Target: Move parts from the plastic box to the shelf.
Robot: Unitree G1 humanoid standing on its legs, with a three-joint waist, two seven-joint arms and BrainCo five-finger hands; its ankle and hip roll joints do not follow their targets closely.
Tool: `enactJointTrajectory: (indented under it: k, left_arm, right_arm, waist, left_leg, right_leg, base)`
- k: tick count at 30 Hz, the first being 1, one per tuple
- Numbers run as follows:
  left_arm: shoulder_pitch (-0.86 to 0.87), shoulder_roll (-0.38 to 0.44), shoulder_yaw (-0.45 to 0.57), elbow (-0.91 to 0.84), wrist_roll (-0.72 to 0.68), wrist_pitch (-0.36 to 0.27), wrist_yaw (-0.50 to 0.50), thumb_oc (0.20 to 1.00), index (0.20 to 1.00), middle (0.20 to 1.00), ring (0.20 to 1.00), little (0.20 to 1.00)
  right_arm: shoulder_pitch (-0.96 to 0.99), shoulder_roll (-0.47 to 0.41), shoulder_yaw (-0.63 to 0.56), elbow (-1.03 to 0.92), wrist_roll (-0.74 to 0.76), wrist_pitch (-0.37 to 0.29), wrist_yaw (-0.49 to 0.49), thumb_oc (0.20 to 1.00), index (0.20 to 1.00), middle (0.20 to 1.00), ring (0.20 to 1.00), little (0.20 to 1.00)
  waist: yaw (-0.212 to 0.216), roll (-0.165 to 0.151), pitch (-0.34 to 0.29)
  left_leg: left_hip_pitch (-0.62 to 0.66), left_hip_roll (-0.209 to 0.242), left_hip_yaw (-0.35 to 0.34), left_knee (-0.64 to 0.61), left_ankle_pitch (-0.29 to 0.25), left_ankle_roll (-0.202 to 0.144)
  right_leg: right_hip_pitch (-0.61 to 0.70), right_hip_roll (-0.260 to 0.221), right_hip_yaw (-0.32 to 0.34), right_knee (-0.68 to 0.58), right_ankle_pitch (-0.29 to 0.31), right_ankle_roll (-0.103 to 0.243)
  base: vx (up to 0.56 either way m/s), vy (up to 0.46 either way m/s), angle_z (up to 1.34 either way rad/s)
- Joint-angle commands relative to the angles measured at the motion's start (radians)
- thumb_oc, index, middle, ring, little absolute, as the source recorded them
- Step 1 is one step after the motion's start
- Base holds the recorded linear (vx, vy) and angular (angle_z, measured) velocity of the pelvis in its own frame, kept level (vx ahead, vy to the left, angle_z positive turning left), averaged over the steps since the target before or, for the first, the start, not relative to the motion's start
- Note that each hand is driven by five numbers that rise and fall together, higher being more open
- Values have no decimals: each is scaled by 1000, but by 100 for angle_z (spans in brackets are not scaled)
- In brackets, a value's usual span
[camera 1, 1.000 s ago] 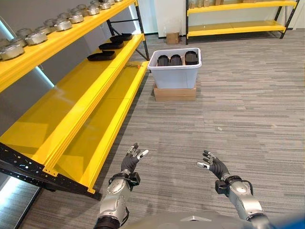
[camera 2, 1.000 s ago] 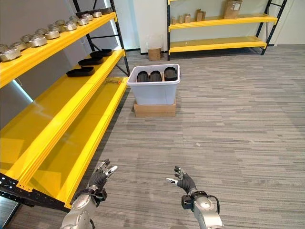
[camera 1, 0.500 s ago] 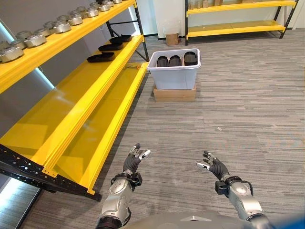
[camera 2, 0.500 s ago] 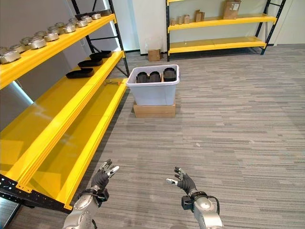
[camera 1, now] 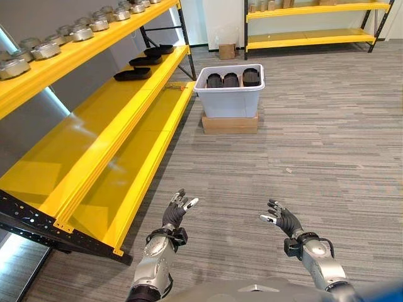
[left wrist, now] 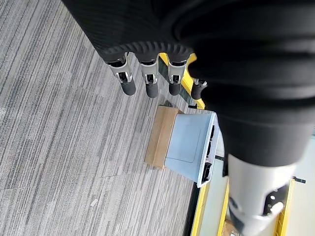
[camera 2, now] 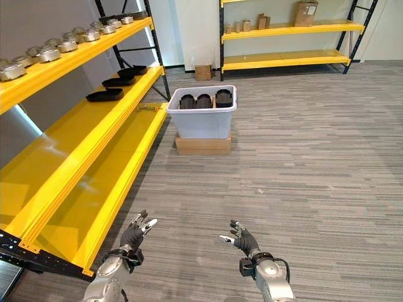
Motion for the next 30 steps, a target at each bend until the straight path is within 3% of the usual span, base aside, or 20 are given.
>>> enactJointTrajectory:
  k: [1,4,6,7,8,9,10,11,12,15,16,17,22,25,30]
  left_arm:
    - [-69,67,32,-36,-12,-34,-14,1000,1000,1000,1000,1000]
    - [-72,72,35,-39,-5,-34,-16,1000,1000,1000,1000,1000]
    - [-72,75,31,-55,5,-30,-22,1000,1000,1000,1000,1000]
    - [-72,75,31,-55,5,-30,-22,1000,1000,1000,1000,1000]
    - [-73,82,26,-52,13,-29,-25,1000,1000,1000,1000,1000]
    - [-73,83,22,-53,17,-28,-27,1000,1000,1000,1000,1000]
    - [-78,94,16,-57,26,-27,-25,1000,1000,1000,1000,1000]
    - [-78,94,16,-57,26,-27,-25,1000,1000,1000,1000,1000]
    - [-71,93,13,-54,25,-28,-23,1000,1000,1000,1000,1000]
    - [-64,89,2,-27,25,-21,-28,1000,1000,1000,1000,1000]
    - [-63,88,2,-27,25,-21,-28,1000,1000,1000,1000,1000]
    - [-62,77,8,-32,25,-16,-29,1000,1000,1000,1000,1000]
    - [-53,49,15,-44,14,-16,-16,1000,1000,1000,1000,1000]
    - [-43,43,13,-48,20,-17,-21,1000,1000,1000,1000,1000]
    - [-40,46,7,-47,10,-22,-26,1000,1000,1000,1000,1000]
  right_arm:
    - [-79,57,10,5,43,-52,4,1000,1000,1000,1000,1000]
    - [-82,63,12,0,47,-51,7,1000,1000,1000,1000,1000]
    - [-75,73,12,-12,54,-51,13,1000,1000,1000,1000,1000]
    - [-74,73,12,-12,54,-51,13,1000,1000,1000,1000,1000]
    - [-61,79,10,-26,60,-51,18,1000,1000,1000,1000,1000]
    - [-55,80,7,-32,63,-52,18,1000,1000,1000,1000,1000]
    - [-51,80,5,-42,74,-53,18,1000,1000,1000,1000,1000]
    - [-51,80,5,-42,74,-53,18,1000,1000,1000,1000,1000]
    - [-40,83,0,-51,80,-52,18,1000,1000,1000,1000,1000]
    - [-24,75,-5,-72,89,-51,23,1000,1000,1000,1000,1000]
    - [-23,74,-4,-73,89,-51,23,1000,1000,1000,1000,1000]
    - [-16,63,-11,-82,95,-48,25,1000,1000,1000,1000,1000]
    - [-5,66,-21,-93,85,-43,22,1000,1000,1000,1000,1000]
    - [-11,50,-19,-85,82,-47,23,1000,1000,1000,1000,1000]
    - [-23,27,-22,-96,84,-54,14,1000,1000,1000,1000,1000]
  waist:
    - [9,-79,46]
    - [7,-71,58]
    - [2,-60,75]
    - [3,-60,74]
    - [-6,-47,89]
    - [-11,-39,97]
    - [-22,-12,117]
    - [-24,-13,117]
    - [-22,-9,113]
    - [-69,-18,105]
    - [-72,-13,108]
    - [-97,-26,107]
    - [-124,-30,84]
    - [-123,-28,57]
    - [-129,-6,34]
  left_leg:
    - [11,-17,-19,25,-65,10]
    - [1,-33,-26,41,-79,25]
    - [-2,-42,-35,53,-80,39]
    - [-4,-43,-34,54,-80,39]
    - [6,-49,-45,56,-82,51]
    - [17,-51,-45,52,-88,59]
    - [39,-43,-47,53,-83,68]
    - [39,-44,-48,53,-84,68]
    - [64,-45,-38,46,-84,65]
    - [109,-76,-75,30,-103,66]
    - [115,-72,-77,29,-106,65]
    - [164,-91,-98,26,-142,64]
    - [260,-83,-120,41,-174,42]
    - [278,-64,-121,67,-172,34]
    - [303,-15,-117,82,-151,15]
  right_leg:
    - [170,-114,42,-381,322,80]
    - [127,-121,54,-291,319,92]
    - [61,-120,68,-160,354,96]
    - [59,-120,69,-158,353,96]
    - [-4,-120,77,-25,418,93]
    - [-39,-120,81,50,448,93]
    - [-112,-128,33,160,446,82]
    - [-112,-129,32,163,444,82]
    - [-126,-169,-45,136,429,82]
    - [-178,-60,-34,-21,385,74]
    - [-170,-57,-39,-23,382,74]
    - [-191,-55,-68,-184,408,76]
    - [-180,-30,-106,-325,446,75]
    - [-160,-11,-97,-284,448,57]
    - [-203,19,-132,-150,376,36]
  base:
    - [-10,140,0]
    - [-12,156,6]
    - [-25,154,9]
    - [0,183,-1]
    - [16,191,9]
    - [16,331,11]
    - [8,207,18]
    - [88,188,20]
    - [157,62,29]
    - [222,38,1]
    - [367,-12,6]
    - [266,-24,41]
    - [332,-69,8]
    - [319,-108,8]
    - [261,-110,14]
